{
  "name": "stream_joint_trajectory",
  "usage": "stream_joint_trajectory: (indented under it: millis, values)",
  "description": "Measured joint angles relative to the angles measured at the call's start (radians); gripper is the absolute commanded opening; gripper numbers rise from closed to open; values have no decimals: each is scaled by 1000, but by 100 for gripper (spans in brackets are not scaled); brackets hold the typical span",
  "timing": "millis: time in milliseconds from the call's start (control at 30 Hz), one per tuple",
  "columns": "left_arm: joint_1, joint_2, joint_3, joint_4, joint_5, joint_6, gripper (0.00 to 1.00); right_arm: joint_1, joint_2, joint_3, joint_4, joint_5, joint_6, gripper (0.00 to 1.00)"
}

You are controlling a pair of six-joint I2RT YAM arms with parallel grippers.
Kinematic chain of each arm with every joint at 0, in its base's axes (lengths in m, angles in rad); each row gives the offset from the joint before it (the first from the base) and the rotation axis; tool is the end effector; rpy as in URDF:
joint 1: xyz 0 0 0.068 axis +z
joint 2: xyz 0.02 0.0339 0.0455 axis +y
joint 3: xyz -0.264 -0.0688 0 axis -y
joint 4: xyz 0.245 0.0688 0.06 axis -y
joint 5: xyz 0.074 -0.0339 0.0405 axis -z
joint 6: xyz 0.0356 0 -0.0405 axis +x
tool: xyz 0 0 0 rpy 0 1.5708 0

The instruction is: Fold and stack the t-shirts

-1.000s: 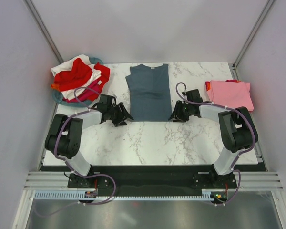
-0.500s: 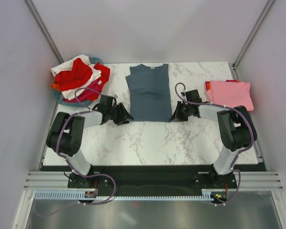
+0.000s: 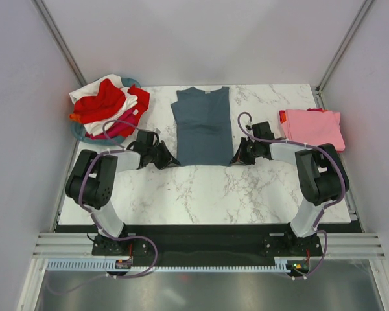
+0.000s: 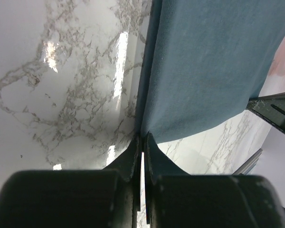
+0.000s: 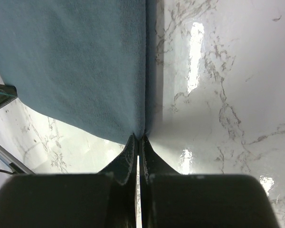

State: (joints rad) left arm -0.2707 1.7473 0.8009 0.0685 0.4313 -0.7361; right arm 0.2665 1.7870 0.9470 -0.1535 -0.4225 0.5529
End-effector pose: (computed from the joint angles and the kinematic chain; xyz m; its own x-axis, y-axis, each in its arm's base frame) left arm 0.3103 -0.1016 0.1279 -0.8853 -0.3873 -0.2574 -0.1270 0.7339 -0.6672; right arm 0.3270 0.1044 0.1397 -0.9274 0.2433 -0.2840 0.0364 0.8145 0.5790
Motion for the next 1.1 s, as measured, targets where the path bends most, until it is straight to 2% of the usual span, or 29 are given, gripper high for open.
stream_joint_trajectory:
  millis: [200, 833, 967, 1100]
  values:
    - [0, -61, -20, -21, -1, 1, 2, 0, -43, -5, -19, -12, 0, 0]
    - [-7, -639, -111, -263, 46, 10, 2, 17, -570, -94, -167, -50, 16, 0]
    - [-5, -677, -107, -301, 56, 10, 2, 18, -642, -90, -190, -46, 19, 0]
    - [19, -625, -60, -338, 81, 9, 2, 20, -623, -43, -225, -19, 17, 0]
